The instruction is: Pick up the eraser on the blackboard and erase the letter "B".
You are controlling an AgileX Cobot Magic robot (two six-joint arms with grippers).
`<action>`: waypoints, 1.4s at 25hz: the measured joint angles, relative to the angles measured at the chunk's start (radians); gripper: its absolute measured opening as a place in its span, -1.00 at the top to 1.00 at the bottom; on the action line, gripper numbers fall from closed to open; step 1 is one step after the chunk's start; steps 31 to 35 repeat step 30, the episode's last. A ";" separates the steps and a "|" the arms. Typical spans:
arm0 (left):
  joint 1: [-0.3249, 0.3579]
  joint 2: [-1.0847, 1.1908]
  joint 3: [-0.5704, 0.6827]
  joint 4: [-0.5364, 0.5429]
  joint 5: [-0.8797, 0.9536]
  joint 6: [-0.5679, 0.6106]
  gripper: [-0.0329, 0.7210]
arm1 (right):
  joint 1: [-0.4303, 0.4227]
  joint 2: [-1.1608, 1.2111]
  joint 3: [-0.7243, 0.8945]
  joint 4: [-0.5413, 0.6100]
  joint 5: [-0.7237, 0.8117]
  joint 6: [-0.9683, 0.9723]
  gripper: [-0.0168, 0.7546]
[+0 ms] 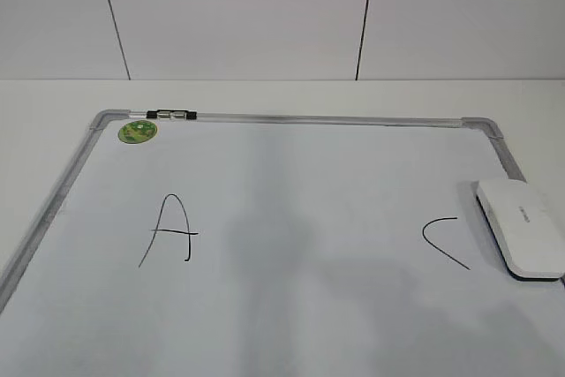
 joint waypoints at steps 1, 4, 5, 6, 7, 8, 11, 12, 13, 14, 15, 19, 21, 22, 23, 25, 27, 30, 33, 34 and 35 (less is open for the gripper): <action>0.000 -0.005 0.007 -0.002 -0.003 0.000 0.29 | 0.000 -0.030 0.008 0.000 0.000 0.000 -0.56; 0.000 -0.005 0.030 -0.003 -0.050 0.000 0.29 | 0.000 -0.080 0.018 0.002 0.002 -0.001 -0.56; 0.000 -0.005 0.036 -0.003 -0.062 0.000 0.29 | 0.000 -0.082 0.018 0.002 0.004 -0.001 -0.56; 0.000 -0.005 0.039 -0.003 -0.067 0.000 0.29 | 0.000 -0.084 0.018 0.002 0.004 -0.001 -0.56; 0.000 -0.005 0.041 -0.003 -0.072 0.000 0.29 | 0.000 -0.084 0.020 0.002 0.004 -0.001 -0.56; 0.000 -0.005 0.041 -0.003 -0.075 0.000 0.29 | 0.000 -0.084 0.020 0.002 0.004 -0.002 -0.56; 0.000 -0.005 0.043 -0.004 -0.077 0.000 0.29 | 0.000 -0.084 0.034 0.002 -0.010 -0.002 -0.56; 0.000 -0.005 0.043 -0.004 -0.079 0.000 0.29 | 0.000 -0.084 0.038 0.002 -0.010 -0.002 -0.56; 0.000 -0.005 0.043 -0.004 -0.078 0.000 0.29 | 0.000 -0.084 0.040 0.002 -0.010 -0.002 -0.56; 0.000 -0.005 0.043 -0.004 -0.078 0.000 0.29 | 0.000 -0.084 0.040 0.002 -0.012 -0.002 -0.56; 0.000 -0.005 0.043 -0.004 -0.078 0.000 0.29 | 0.000 -0.084 0.040 0.002 -0.012 -0.002 -0.56; 0.000 -0.005 0.043 -0.004 -0.081 0.000 0.29 | 0.000 -0.084 0.040 0.002 -0.014 -0.002 -0.56; 0.000 -0.005 0.043 -0.004 -0.081 0.000 0.29 | 0.000 -0.084 0.040 0.002 -0.014 -0.002 -0.56; 0.000 -0.005 0.043 -0.004 -0.081 0.000 0.29 | 0.000 -0.084 0.040 0.002 -0.014 -0.002 -0.56; 0.000 -0.005 0.043 -0.004 -0.081 0.000 0.29 | 0.000 -0.084 0.040 0.002 -0.014 -0.002 -0.56; 0.000 -0.005 0.043 -0.004 -0.081 0.000 0.29 | 0.000 -0.084 0.040 0.002 -0.016 -0.002 -0.56; 0.000 -0.005 0.043 -0.004 -0.081 0.000 0.29 | 0.000 -0.084 0.040 0.002 -0.016 -0.002 -0.56; 0.000 -0.005 0.043 -0.004 -0.081 0.000 0.29 | 0.000 -0.084 0.040 0.002 -0.016 -0.002 -0.56; 0.000 -0.005 0.043 -0.004 -0.081 0.000 0.29 | 0.000 -0.084 0.040 0.002 -0.016 -0.002 -0.56; 0.000 -0.005 0.043 -0.004 -0.081 0.000 0.29 | 0.000 -0.084 0.040 0.002 -0.016 -0.002 -0.56; 0.000 -0.005 0.043 -0.004 -0.081 0.000 0.29 | 0.000 -0.084 0.040 0.002 -0.016 -0.002 -0.56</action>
